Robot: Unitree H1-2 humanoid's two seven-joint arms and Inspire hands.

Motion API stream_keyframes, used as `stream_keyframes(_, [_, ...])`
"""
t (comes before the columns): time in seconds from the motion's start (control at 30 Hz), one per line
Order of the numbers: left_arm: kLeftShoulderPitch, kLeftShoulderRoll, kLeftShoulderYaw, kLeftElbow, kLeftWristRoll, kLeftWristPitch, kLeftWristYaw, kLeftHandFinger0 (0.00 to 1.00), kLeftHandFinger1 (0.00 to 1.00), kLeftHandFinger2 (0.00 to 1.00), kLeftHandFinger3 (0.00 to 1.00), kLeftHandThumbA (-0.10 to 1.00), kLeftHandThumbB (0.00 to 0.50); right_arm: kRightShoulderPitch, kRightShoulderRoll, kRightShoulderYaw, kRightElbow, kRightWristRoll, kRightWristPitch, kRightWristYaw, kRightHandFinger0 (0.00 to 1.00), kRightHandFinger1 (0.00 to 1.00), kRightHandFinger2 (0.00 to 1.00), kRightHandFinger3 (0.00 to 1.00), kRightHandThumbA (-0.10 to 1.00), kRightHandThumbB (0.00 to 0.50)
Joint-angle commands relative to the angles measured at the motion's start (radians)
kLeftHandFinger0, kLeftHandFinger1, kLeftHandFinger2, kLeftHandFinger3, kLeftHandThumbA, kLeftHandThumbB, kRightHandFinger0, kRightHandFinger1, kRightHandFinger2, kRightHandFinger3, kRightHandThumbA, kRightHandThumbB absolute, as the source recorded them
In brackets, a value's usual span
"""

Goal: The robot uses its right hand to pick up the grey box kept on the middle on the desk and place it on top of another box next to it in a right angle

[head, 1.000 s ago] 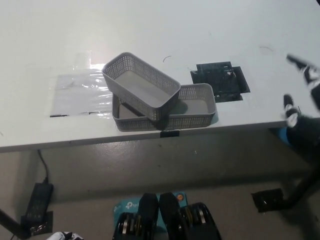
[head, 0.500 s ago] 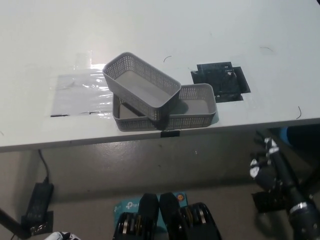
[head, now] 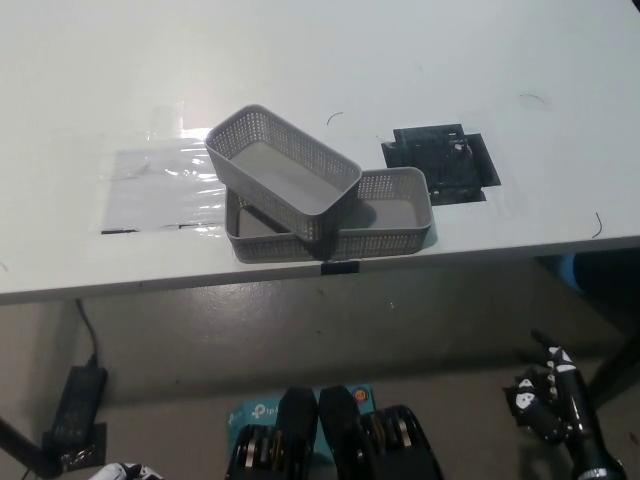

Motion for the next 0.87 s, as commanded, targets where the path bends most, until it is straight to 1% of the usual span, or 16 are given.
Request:
stream_keyframes(0.0, [-0.002,0.016,0.018,-0.027,0.000,-0.011,0.019,0.27,0.30,0.45,0.62,0.19,0.328,-0.014,-0.017,-0.026,0.048,0.109,-0.212,-0.202,0.32,0.45,0.67,0.89,-0.10,0.119])
stream_keyframes(0.03, [-0.003,0.017,0.017,-0.028,0.001,-0.012,0.018,0.28,0.32,0.47,0.62,0.19,0.326,-0.010,-0.022,-0.018,0.048,0.103,-0.196,-0.197,0.29,0.42,0.65,0.87,-0.10,0.118])
stream_keyframes(0.1, [-0.006,0.015,0.017,-0.024,-0.005,-0.016,0.016,0.29,0.33,0.48,0.61,0.18,0.327,-0.004,-0.030,-0.001,0.044,0.092,-0.179,-0.201,0.29,0.42,0.64,0.86,-0.10,0.113])
stream_keyframes(0.13, [-0.005,0.013,0.018,-0.027,-0.003,-0.006,0.016,0.33,0.35,0.49,0.61,0.19,0.329,0.005,-0.037,0.021,0.031,0.079,-0.158,-0.184,0.29,0.40,0.63,0.85,-0.10,0.110])
stream_keyframes(0.2, [-0.005,0.014,0.018,-0.028,-0.003,-0.008,0.014,0.30,0.33,0.47,0.62,0.19,0.324,0.010,-0.046,0.043,0.031,0.073,-0.161,-0.191,0.26,0.36,0.61,0.86,-0.10,0.110])
stream_keyframes(0.27, [-0.010,0.006,0.018,-0.026,-0.002,-0.010,0.021,0.29,0.33,0.47,0.63,0.19,0.324,0.002,-0.063,0.067,0.034,0.065,-0.153,-0.202,0.26,0.35,0.60,0.87,-0.10,0.119])
stream_keyframes(0.3, [-0.010,0.007,0.018,-0.020,-0.003,-0.027,0.024,0.28,0.32,0.47,0.63,0.19,0.320,0.005,-0.065,0.075,0.027,0.069,-0.146,-0.200,0.26,0.36,0.60,0.87,-0.10,0.120])
stream_keyframes(0.33, [-0.011,0.008,0.017,-0.021,-0.001,-0.025,0.023,0.32,0.35,0.49,0.63,0.19,0.322,0.008,-0.069,0.083,0.018,0.068,-0.121,-0.194,0.28,0.38,0.60,0.90,-0.10,0.116])
stream_keyframes(0.37, [-0.012,0.009,0.013,-0.026,0.008,0.001,0.019,0.37,0.39,0.53,0.65,0.21,0.322,0.009,-0.075,0.092,0.017,0.068,-0.113,-0.196,0.29,0.40,0.60,0.91,-0.10,0.108])
stream_keyframes(0.4, [-0.016,0.008,0.013,-0.021,0.003,0.000,0.016,0.36,0.39,0.52,0.65,0.20,0.323,0.018,-0.076,0.098,0.004,0.064,-0.088,-0.195,0.32,0.43,0.64,0.93,-0.10,0.100])
stream_keyframes(0.5, [-0.005,0.005,0.007,-0.020,0.009,-0.001,0.017,0.35,0.38,0.51,0.64,0.21,0.322,0.040,-0.083,0.109,-0.007,0.080,-0.071,-0.196,0.33,0.43,0.64,0.94,-0.10,0.101])
stream_keyframes(0.53, [-0.001,0.004,0.004,-0.015,0.008,-0.014,0.020,0.32,0.34,0.47,0.63,0.19,0.310,0.046,-0.089,0.118,-0.009,0.076,-0.060,-0.188,0.33,0.45,0.64,0.95,-0.10,0.103])
stream_keyframes(0.57, [0.007,0.003,0.003,-0.012,0.005,-0.025,0.021,0.30,0.32,0.46,0.62,0.18,0.311,0.057,-0.092,0.124,-0.016,0.075,-0.047,-0.182,0.32,0.45,0.63,0.95,-0.10,0.103])
stream_keyframes(0.67, [0.009,-0.005,0.004,-0.006,0.002,-0.022,0.023,0.31,0.33,0.46,0.62,0.18,0.326,0.061,-0.110,0.144,-0.022,0.083,-0.024,-0.161,0.37,0.48,0.65,0.98,-0.10,0.102])
stream_keyframes(0.77, [-0.008,-0.006,0.009,0.009,-0.013,-0.036,0.016,0.31,0.34,0.46,0.60,0.17,0.326,0.055,-0.118,0.153,-0.024,0.090,-0.016,-0.163,0.39,0.48,0.65,1.00,-0.10,0.108])
stream_keyframes(0.83, [-0.007,0.000,0.004,0.009,0.001,-0.047,0.021,0.34,0.36,0.48,0.60,0.19,0.330,0.051,-0.124,0.158,-0.012,0.107,-0.020,-0.158,0.37,0.46,0.64,1.00,-0.10,0.104])
